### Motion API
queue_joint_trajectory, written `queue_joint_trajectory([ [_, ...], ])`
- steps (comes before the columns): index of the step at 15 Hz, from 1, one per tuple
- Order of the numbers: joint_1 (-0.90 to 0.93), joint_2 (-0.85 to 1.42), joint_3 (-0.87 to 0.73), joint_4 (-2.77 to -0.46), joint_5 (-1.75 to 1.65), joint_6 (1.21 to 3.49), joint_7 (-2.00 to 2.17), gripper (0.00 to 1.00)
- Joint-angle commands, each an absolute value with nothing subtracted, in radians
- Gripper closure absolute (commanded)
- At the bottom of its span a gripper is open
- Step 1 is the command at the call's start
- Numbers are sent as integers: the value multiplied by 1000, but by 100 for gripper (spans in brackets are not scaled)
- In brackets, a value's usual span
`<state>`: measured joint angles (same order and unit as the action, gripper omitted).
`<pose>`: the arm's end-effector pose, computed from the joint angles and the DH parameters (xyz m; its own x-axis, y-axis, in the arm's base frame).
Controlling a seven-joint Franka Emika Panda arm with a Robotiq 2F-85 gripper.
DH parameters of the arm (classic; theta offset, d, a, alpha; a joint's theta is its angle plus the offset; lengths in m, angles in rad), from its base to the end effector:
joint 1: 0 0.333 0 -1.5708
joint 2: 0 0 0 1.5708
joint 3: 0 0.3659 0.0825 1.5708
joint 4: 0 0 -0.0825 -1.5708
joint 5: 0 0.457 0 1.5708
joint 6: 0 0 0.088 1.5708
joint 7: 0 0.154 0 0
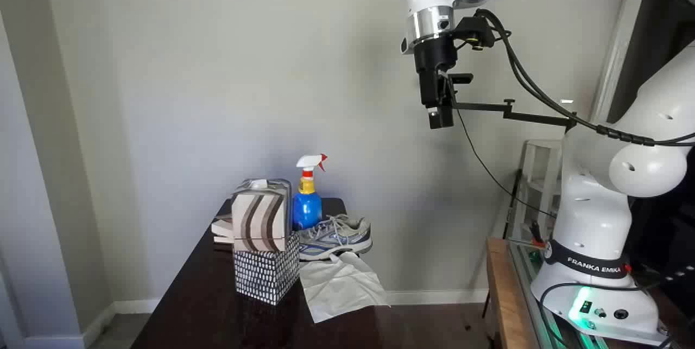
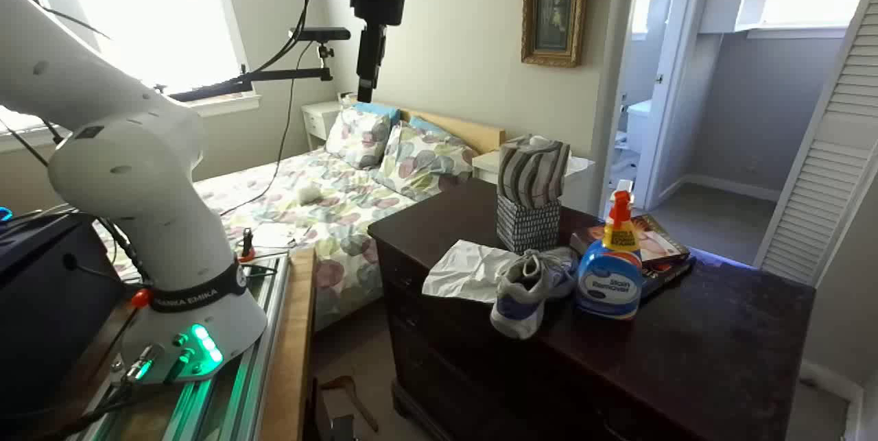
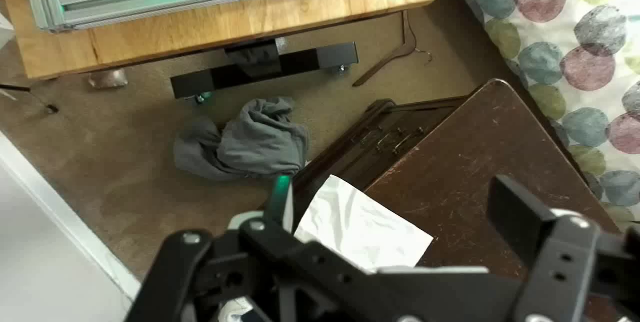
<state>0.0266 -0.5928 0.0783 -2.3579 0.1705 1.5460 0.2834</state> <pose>0.3767 0.0688 0.5062 0.9496 -0.1964 -0.2441 -0.2163 -0.9746 -0.0572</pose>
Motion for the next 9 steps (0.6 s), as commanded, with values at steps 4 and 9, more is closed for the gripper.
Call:
queue_joint_trajectory([
  [4,14,-593,87,-2356,174,1543,278,0],
  [9,-4,-570,92,-2376,134,1681,270,0],
])
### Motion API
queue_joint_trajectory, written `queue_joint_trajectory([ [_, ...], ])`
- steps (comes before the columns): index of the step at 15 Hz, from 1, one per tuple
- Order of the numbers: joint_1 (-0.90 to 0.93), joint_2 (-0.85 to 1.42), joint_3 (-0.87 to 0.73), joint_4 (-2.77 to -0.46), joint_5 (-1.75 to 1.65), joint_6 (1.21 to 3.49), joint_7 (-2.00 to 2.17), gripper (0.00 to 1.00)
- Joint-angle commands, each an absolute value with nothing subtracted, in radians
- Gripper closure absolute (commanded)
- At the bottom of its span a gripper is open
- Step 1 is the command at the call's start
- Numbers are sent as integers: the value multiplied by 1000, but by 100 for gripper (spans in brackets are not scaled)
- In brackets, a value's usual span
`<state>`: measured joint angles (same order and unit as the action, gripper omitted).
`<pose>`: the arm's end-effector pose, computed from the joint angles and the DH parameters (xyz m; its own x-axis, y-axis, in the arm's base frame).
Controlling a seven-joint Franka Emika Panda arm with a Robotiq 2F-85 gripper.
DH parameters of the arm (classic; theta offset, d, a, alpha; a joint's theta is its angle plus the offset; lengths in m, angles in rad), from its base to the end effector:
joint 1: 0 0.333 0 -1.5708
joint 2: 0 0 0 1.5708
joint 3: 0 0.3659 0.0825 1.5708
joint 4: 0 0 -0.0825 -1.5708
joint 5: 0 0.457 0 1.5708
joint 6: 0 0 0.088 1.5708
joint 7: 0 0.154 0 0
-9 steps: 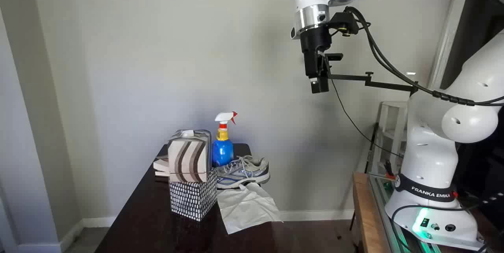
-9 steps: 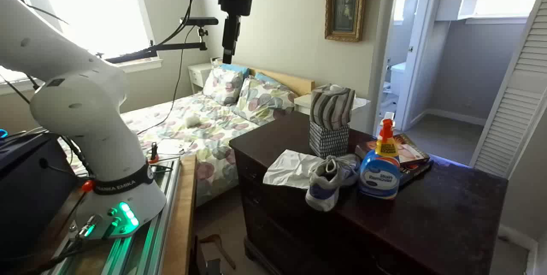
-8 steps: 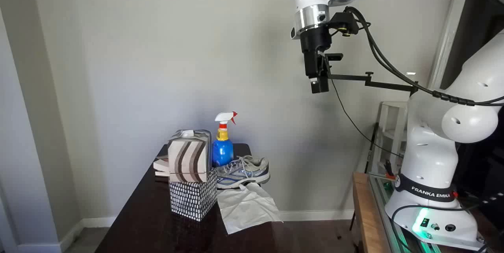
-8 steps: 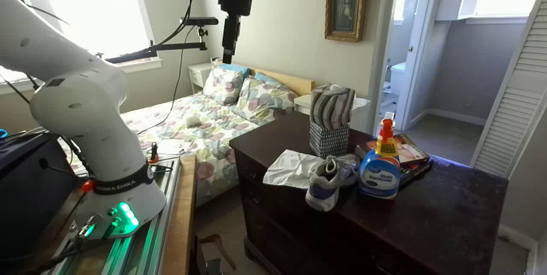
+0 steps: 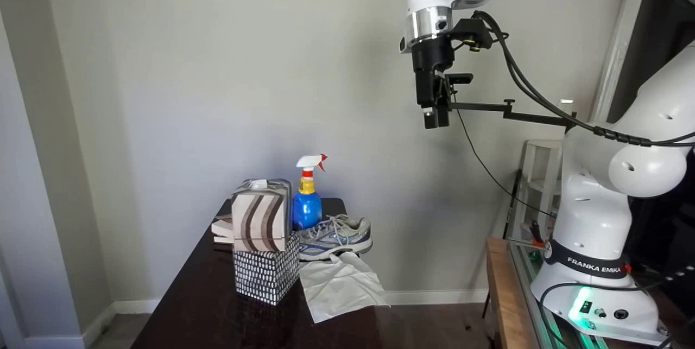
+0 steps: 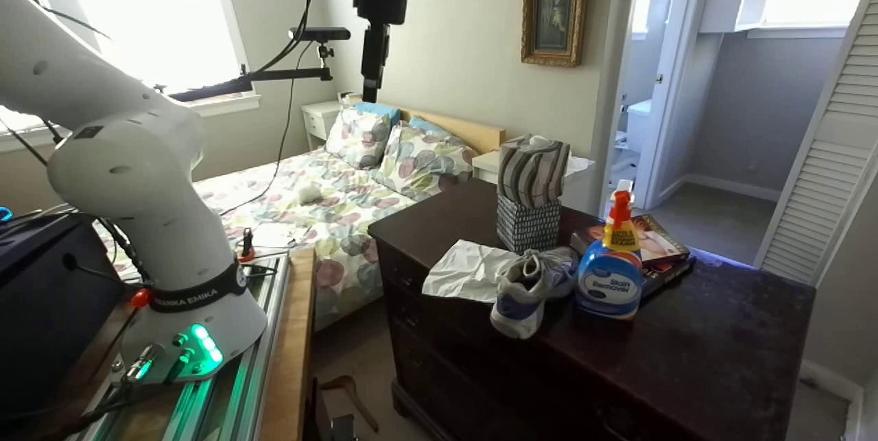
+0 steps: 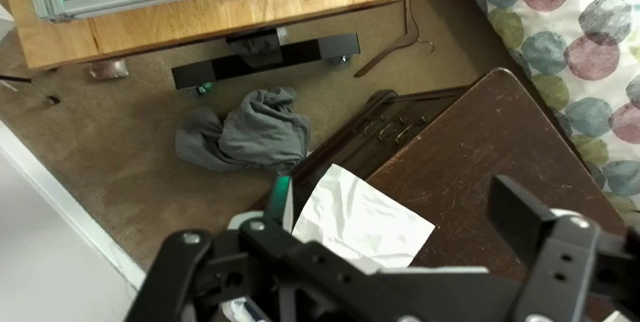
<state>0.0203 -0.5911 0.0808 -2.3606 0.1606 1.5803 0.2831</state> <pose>0.3827 0.0660 0.5057 0.9554 -0.2044 -0.2132 -0.2206 -0.9738 -0.0548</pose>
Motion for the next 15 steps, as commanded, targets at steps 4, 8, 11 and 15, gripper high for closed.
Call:
queue_joint_trajectory([
  [4,-7,-495,76,-2369,141,1931,230,0],
  [8,-6,-384,90,-2326,103,2089,226,0],
  [11,-1,-292,100,-2280,48,2174,217,0],
  [15,18,-165,113,-2191,14,2247,230,0],
])
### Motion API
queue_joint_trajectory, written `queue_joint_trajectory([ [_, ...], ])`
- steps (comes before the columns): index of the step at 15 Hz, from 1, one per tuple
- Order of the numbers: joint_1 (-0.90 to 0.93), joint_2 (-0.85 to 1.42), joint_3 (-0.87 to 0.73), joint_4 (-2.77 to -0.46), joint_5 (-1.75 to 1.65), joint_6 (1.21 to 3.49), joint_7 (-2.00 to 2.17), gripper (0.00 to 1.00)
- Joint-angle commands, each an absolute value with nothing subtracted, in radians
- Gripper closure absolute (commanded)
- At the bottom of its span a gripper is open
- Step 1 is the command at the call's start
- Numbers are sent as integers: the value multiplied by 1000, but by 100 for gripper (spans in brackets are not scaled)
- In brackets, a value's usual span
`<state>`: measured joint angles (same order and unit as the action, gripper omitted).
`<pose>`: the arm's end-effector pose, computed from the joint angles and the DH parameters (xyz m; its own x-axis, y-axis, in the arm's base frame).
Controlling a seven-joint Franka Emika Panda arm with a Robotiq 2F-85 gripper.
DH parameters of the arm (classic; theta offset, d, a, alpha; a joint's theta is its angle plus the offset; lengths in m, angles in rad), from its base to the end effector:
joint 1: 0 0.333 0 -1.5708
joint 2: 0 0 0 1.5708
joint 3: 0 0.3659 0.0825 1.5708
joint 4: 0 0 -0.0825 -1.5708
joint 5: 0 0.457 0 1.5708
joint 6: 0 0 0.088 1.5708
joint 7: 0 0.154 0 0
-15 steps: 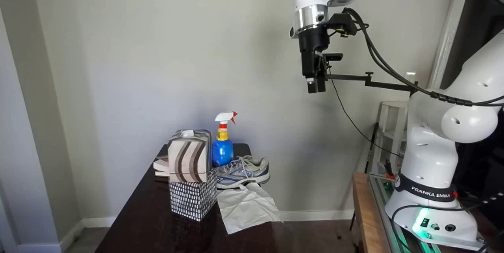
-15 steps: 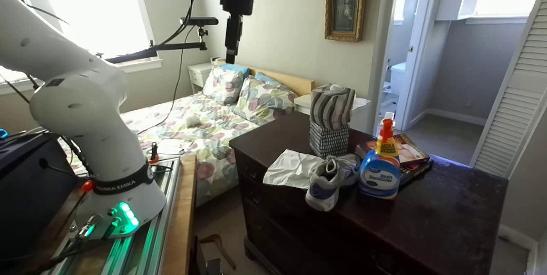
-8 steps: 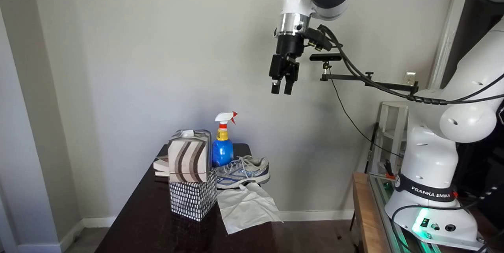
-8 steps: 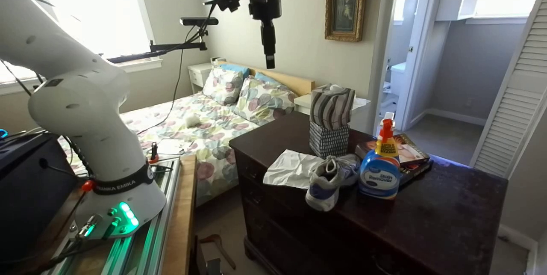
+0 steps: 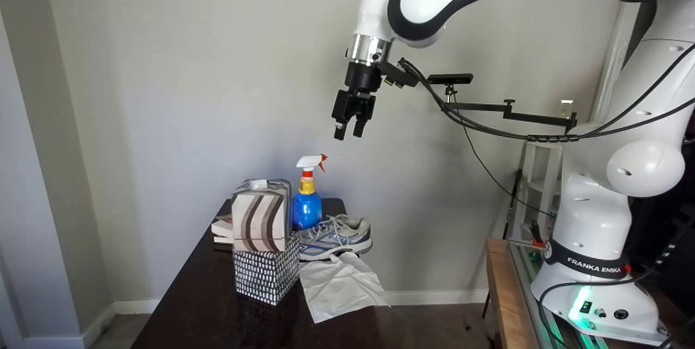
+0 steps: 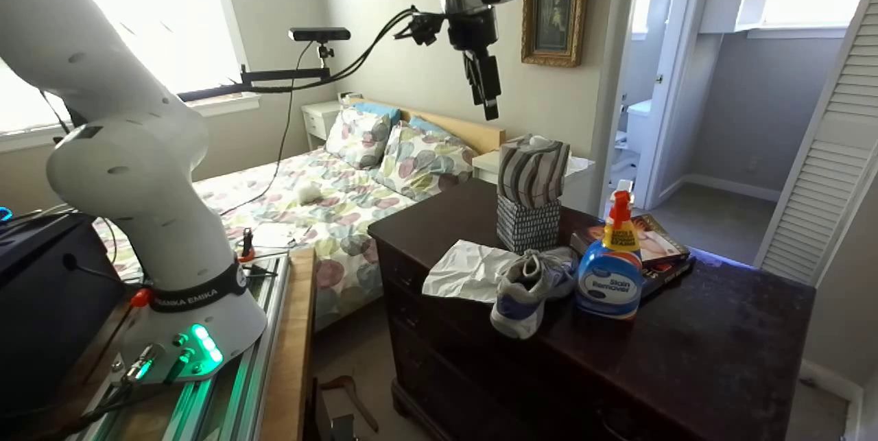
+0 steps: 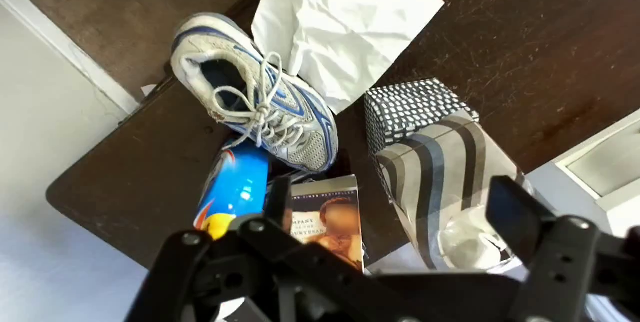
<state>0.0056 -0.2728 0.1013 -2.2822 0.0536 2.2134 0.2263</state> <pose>0.5436 0.0634 0.4544 0.9698 -0.1511 0.1914 -0.1409 -0.9878 -0.0659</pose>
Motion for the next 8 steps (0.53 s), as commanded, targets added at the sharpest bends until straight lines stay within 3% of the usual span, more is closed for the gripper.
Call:
queue_joint_trajectory([
  [1,22,-137,118,-2169,3,2257,233,0],
  [8,71,42,130,-2020,-70,2275,244,0],
])
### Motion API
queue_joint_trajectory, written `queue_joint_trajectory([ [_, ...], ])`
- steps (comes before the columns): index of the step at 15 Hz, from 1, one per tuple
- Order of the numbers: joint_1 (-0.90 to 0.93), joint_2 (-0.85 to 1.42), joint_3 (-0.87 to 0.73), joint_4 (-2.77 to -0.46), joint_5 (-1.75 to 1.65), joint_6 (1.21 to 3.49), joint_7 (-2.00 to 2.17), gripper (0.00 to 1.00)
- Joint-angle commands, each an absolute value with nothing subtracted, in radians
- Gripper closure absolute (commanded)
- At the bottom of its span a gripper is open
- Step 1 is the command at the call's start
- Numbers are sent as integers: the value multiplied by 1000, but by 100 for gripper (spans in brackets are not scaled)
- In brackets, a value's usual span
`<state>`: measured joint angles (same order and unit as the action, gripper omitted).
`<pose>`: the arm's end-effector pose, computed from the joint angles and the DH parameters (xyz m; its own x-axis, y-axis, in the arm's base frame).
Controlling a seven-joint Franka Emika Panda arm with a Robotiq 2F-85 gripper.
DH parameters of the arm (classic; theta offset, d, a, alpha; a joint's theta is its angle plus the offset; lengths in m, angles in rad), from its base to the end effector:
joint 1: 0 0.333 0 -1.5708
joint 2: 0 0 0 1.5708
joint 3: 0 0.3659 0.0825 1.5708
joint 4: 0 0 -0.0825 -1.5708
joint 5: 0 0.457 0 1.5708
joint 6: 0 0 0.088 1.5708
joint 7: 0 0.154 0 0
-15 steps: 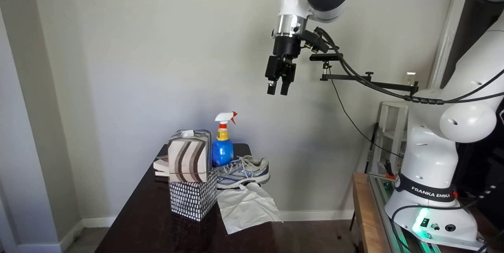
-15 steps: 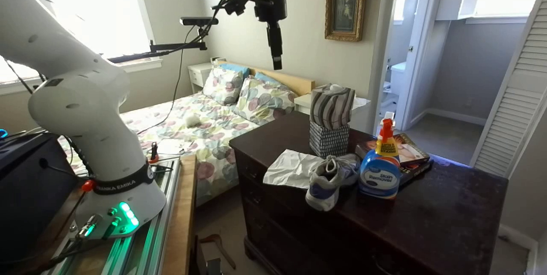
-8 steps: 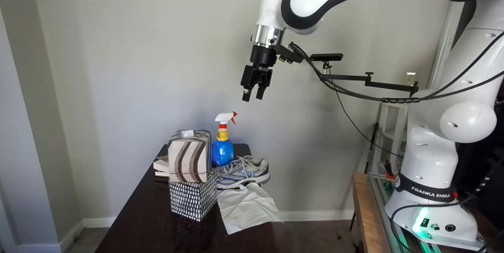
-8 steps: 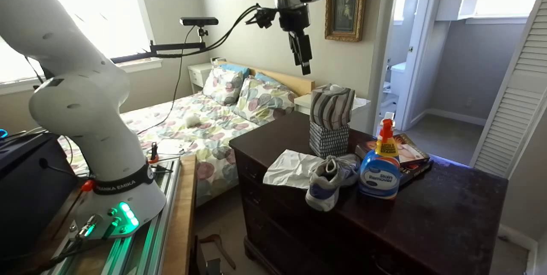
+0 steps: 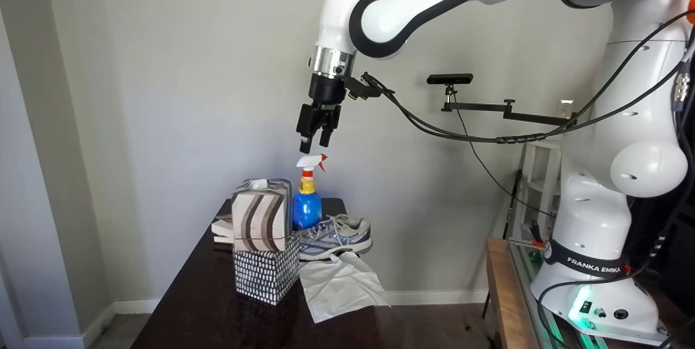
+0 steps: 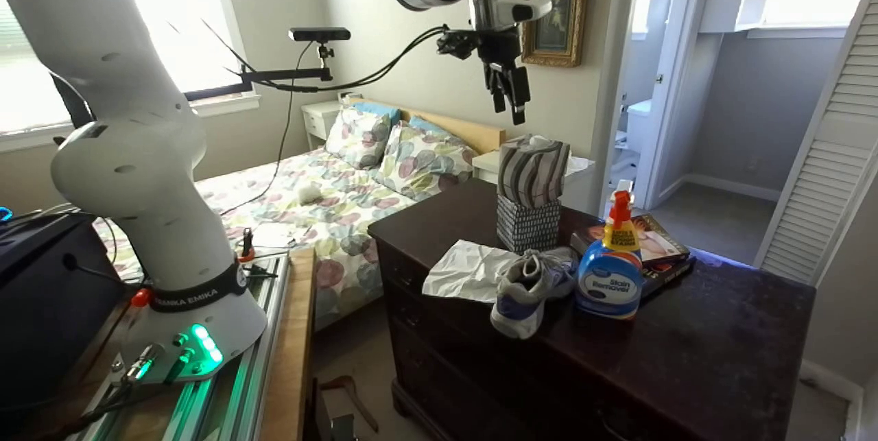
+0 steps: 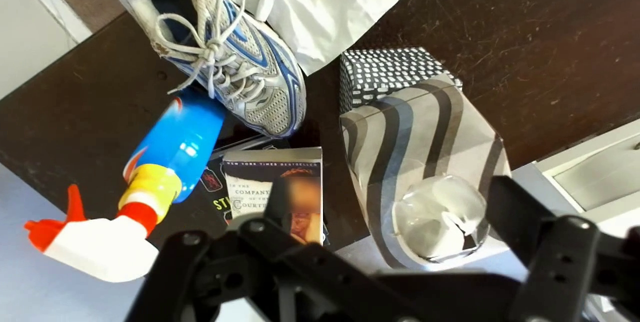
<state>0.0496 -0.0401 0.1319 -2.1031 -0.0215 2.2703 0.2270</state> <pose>0.6172 0.1124 0.4259 0.9781 -0.0346 0.2055 -0.0306 -0.9993 -0.0226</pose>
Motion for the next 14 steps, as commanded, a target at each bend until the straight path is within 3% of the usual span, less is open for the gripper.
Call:
queue_joint_trajectory([
  [1,77,58,128,-2005,-76,2279,246,0],
  [14,127,243,99,-1848,-47,2341,383,0],
])
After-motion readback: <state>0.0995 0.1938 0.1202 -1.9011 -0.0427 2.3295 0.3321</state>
